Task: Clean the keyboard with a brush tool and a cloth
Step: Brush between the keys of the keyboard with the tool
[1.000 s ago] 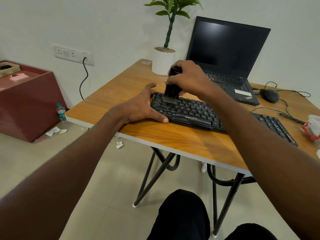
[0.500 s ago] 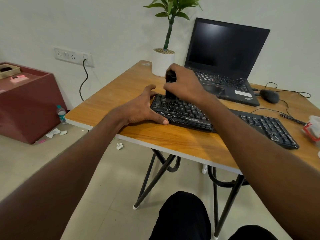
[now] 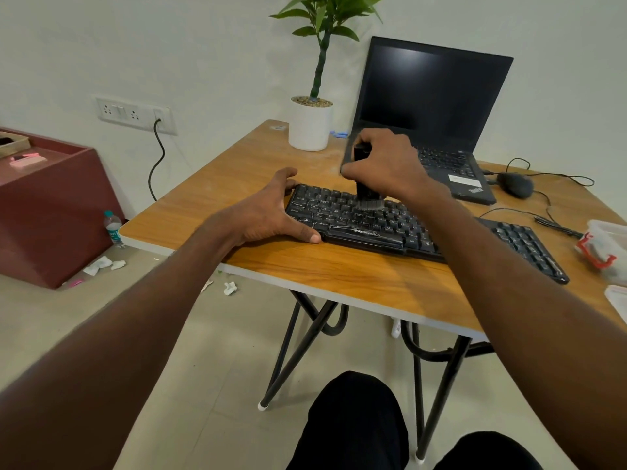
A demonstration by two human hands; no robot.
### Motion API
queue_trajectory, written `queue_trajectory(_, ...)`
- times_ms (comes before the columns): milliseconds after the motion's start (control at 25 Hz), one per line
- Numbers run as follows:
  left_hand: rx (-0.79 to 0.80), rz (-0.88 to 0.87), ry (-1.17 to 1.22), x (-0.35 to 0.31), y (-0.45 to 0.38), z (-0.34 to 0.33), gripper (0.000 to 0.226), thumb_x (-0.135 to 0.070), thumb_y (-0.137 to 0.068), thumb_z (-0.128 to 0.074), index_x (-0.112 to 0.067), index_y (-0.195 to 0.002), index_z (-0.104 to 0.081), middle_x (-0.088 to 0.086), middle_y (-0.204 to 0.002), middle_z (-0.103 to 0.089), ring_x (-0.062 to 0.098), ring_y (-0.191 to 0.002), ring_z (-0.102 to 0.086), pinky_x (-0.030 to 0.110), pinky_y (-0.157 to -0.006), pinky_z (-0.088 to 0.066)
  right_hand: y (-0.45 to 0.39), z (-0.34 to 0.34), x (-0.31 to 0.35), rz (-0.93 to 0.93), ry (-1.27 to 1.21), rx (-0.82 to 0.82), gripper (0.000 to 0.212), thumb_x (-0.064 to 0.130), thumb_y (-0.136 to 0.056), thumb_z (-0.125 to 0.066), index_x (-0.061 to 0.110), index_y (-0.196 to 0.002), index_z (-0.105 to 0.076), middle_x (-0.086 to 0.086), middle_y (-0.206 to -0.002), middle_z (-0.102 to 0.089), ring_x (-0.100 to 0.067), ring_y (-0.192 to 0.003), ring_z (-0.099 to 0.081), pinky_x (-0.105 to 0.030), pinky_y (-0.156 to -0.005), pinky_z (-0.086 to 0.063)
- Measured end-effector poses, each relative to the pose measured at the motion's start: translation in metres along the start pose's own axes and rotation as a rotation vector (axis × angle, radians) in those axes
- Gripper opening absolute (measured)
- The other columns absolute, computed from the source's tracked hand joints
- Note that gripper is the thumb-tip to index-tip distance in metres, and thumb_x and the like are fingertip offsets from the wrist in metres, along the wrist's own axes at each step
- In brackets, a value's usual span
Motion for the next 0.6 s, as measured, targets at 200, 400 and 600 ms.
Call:
queue_trajectory(200, -0.005, 0.004, -0.011, 0.000, 0.000, 0.000, 0.149, -0.055, -0.048, -0.101, -0.037, -0.164, -0.011, -0.001, -0.170, -0.028, 0.018, -0.150, -0.032, 0.034, -0.119, -0.031, 0.014, 0.007, -0.015, -0.025, -0.114, 0.011, 0.034, 0.031, -0.085, -0.076, 0.019, -0.113, -0.063, -0.001, -0.105, -0.064, -0.020, -0.099, -0.063, -0.036, -0.081, -0.058)
queue_trajectory(400, -0.005, 0.005, -0.024, -0.001, 0.001, -0.001, 0.153, -0.061, -0.042, -0.100, -0.036, -0.165, -0.011, 0.000, -0.171, -0.028, 0.019, -0.151, -0.032, 0.035, -0.120, -0.031, 0.020, 0.022, -0.025, -0.048, 0.016, -0.052, 0.036, 0.031, -0.084, -0.078, 0.020, -0.114, -0.061, 0.000, -0.103, -0.063, -0.021, -0.098, -0.062, -0.035, -0.079, -0.053)
queue_trajectory(600, -0.007, 0.010, -0.027, -0.002, 0.001, 0.000, 0.152, -0.061, -0.043, -0.100, -0.036, -0.165, -0.012, 0.001, -0.171, -0.027, 0.022, -0.153, -0.031, 0.039, -0.122, -0.031, 0.023, 0.014, -0.016, -0.041, -0.164, -0.054, 0.035, 0.027, -0.084, -0.077, 0.020, -0.114, -0.060, 0.001, -0.103, -0.062, -0.019, -0.097, -0.062, -0.035, -0.079, -0.058)
Point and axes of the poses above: each hand's wrist, its own y-axis away from the middle knuckle, its own z-axis out of the back of the hand, x = y × z, the point moved 6 cm from there along -y, towards the middle knuckle
